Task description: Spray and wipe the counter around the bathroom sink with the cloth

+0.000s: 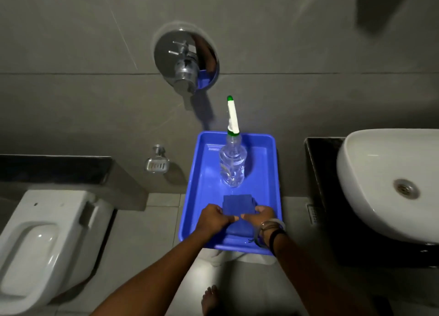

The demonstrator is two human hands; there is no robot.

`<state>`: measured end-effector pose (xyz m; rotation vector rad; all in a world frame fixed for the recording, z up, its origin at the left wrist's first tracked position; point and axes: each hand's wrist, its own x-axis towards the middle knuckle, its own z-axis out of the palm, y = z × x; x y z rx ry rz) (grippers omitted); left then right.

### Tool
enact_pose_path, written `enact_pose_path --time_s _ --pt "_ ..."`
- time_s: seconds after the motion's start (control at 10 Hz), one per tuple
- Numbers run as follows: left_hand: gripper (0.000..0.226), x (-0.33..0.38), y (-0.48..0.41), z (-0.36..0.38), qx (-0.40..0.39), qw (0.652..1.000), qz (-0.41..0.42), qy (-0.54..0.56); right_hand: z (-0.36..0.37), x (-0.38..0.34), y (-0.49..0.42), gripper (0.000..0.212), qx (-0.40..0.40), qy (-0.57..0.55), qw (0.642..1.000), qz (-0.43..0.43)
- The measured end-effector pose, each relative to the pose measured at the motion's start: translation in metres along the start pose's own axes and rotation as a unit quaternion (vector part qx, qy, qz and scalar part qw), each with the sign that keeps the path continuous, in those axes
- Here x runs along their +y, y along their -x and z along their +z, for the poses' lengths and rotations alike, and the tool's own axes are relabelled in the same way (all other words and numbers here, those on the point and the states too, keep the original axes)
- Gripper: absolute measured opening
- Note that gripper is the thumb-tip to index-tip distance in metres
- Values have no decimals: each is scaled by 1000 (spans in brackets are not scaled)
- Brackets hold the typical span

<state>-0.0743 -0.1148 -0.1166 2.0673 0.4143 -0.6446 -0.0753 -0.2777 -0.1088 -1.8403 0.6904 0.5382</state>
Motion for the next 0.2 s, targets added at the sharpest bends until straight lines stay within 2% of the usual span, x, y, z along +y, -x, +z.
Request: enact_pose_path --time_s 0.1,0.2 --pt "45 2 -2 10 14 983 0 -181 14 -3 -2 19 58 182 982 -11" --pt "47 14 4 1 73 960 39 -267 14 -10 8 34 122 220 966 -51"
